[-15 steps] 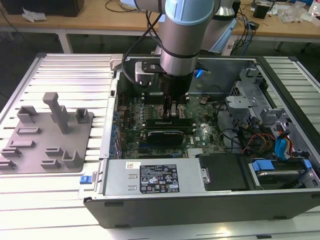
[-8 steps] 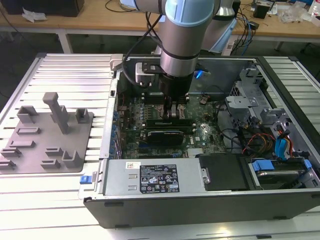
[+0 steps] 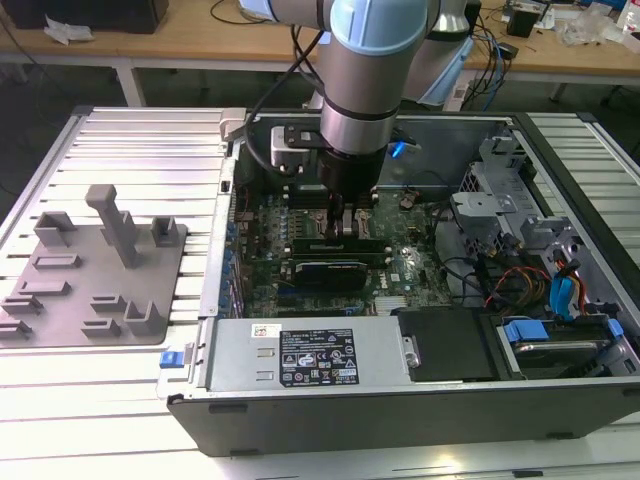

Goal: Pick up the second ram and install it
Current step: 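Insert the second ram into the second slot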

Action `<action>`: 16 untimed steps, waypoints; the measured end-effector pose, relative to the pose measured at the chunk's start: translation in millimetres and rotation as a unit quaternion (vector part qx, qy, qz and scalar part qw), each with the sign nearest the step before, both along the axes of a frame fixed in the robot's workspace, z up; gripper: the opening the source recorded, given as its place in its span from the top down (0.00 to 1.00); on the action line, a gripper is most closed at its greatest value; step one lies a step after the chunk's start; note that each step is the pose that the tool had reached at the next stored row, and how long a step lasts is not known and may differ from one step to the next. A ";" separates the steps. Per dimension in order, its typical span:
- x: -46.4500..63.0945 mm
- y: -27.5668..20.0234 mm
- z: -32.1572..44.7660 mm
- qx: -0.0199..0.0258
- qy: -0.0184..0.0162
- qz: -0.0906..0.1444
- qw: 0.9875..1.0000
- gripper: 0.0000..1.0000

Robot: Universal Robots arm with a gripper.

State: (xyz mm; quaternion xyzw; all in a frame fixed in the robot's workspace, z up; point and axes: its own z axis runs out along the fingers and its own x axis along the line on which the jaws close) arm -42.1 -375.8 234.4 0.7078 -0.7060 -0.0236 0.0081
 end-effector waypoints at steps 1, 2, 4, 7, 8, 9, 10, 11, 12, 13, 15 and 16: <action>0.0 0.0 0.1 0.000 0.000 0.000 1.000 0.91; 0.0 0.0 0.1 0.000 0.000 0.000 1.000 0.91; 0.1 0.0 -0.1 0.000 0.000 0.000 1.000 0.91; 0.7 0.0 -0.3 0.000 0.000 0.000 1.000 0.91; 0.7 0.1 -1.0 0.000 0.000 0.000 1.000 0.91; 0.7 0.0 -1.3 0.000 0.000 0.000 1.000 0.91; 0.7 -0.1 -1.5 0.000 -0.001 0.000 1.000 0.91; 0.7 0.0 -2.0 0.000 -0.001 0.000 1.000 0.91; 0.7 0.0 -2.4 0.000 -0.001 0.000 1.000 0.91; 0.7 0.0 -2.5 0.000 -0.001 0.000 1.000 0.91; 0.7 0.0 -0.3 0.000 -0.002 0.000 1.000 0.91; 0.7 0.0 1.8 0.000 -0.001 0.000 1.000 0.91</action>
